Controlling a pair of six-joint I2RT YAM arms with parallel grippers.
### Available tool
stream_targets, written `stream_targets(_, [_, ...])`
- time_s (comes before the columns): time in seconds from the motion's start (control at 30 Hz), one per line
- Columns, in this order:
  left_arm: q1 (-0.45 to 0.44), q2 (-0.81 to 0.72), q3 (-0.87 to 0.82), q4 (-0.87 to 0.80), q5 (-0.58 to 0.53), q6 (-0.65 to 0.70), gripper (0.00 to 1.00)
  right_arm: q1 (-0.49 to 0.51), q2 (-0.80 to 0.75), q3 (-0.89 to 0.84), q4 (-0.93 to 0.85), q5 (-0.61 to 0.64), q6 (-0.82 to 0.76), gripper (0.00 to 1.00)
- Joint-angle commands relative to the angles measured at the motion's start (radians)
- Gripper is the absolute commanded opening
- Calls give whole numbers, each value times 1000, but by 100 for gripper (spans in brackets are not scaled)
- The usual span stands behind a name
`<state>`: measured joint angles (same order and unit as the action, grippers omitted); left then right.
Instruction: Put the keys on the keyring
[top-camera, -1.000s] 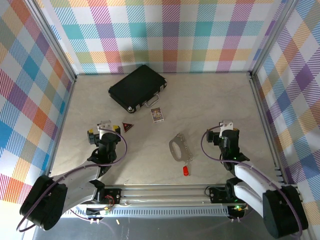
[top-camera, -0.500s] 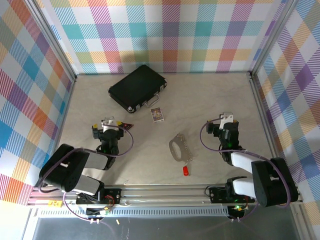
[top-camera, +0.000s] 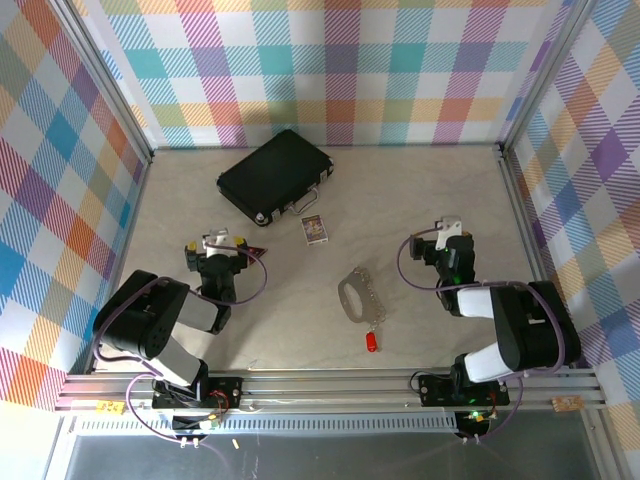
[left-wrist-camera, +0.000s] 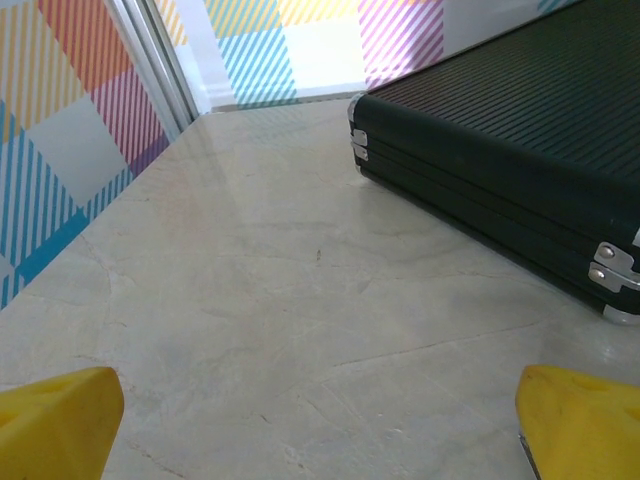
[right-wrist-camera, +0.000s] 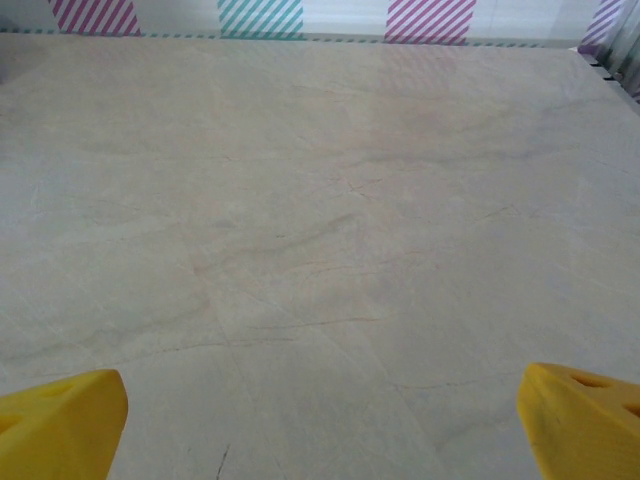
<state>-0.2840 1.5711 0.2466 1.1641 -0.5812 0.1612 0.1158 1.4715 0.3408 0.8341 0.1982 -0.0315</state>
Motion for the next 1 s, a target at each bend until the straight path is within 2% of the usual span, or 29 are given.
stream_targets(0.0, [42, -35, 35, -51, 72, -58, 100, -43, 19, 48, 8, -72, 18, 99])
stream_targets(0.07, [53, -37, 33, -53, 88, -68, 100, -72, 73, 42, 73, -105, 40, 99])
stream_targets(0.13, [58, -36, 39, -66, 95, -70, 100, -79, 58, 62, 4, -111, 48, 99])
stream_targets(0.17, [61, -39, 45, -80, 101, -73, 100, -84, 76, 55, 46, -117, 49, 99])
stream_targets(0.33, [103, -25, 50, -105, 191, -106, 100, -90, 69, 61, 18, -123, 57, 99])
stream_targets(0.4, [109, 56, 39, 24, 193, -83, 100, -90, 67, 63, 15, -124, 56, 99])
stream_targets(0.47, [107, 0, 66, -123, 211, -101, 100, -90, 68, 62, 17, -124, 56, 99])
stream_targets(0.53, [107, 32, 75, -80, 202, -89, 100, -91, 69, 62, 17, -125, 56, 99])
stream_targets(0.67, [145, 16, 134, -227, 232, -143, 100, -90, 69, 63, 16, -125, 56, 99])
stream_targets(0.97, [168, 14, 135, -236, 263, -154, 100, -90, 69, 62, 16, -124, 56, 99])
